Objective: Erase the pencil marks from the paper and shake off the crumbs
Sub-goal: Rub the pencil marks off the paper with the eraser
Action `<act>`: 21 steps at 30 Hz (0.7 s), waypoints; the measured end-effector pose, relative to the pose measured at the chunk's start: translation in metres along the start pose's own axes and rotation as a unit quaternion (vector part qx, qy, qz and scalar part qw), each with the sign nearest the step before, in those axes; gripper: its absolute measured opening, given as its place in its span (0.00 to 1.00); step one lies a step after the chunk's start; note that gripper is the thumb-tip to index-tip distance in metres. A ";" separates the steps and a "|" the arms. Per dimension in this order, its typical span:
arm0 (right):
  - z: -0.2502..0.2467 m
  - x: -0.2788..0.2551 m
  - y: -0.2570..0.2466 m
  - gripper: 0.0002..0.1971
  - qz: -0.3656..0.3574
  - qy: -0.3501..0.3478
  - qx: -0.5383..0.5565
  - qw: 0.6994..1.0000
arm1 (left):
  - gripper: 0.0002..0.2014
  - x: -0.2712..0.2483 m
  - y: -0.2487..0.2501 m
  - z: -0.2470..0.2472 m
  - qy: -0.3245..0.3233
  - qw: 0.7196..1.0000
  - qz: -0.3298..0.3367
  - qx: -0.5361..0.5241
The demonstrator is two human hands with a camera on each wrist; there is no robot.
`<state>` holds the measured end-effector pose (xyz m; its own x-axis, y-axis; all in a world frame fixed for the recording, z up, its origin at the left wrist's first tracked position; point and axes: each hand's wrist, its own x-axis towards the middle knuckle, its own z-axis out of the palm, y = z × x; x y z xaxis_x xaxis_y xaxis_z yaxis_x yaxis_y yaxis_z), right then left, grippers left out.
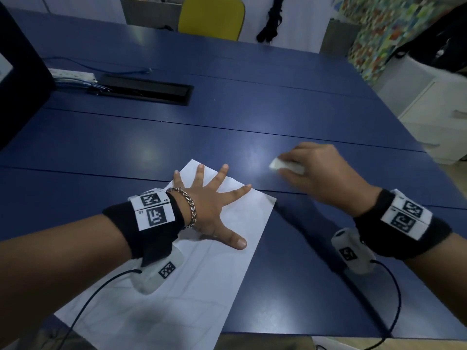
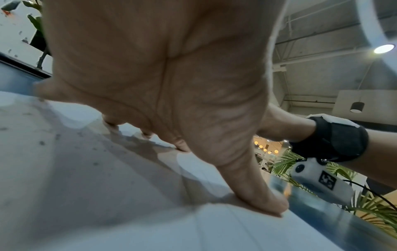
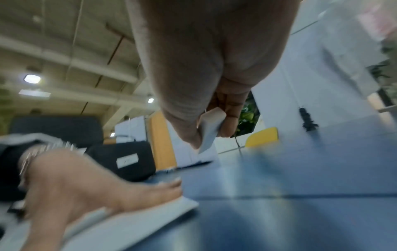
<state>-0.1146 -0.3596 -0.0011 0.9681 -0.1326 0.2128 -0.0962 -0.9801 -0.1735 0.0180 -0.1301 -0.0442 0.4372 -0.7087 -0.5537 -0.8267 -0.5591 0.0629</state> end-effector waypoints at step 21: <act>0.018 -0.079 -0.111 0.12 -0.137 -0.209 0.038 0.967 | 0.28 -0.025 -0.076 -0.004 0.045 0.995 0.070 0.060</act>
<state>-0.1762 -0.2381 -0.0158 0.9652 0.2184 -0.1439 0.1802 -0.9540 -0.2394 0.0710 -0.0712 -0.0318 0.3411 -0.8144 -0.4694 -0.9156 -0.4010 0.0305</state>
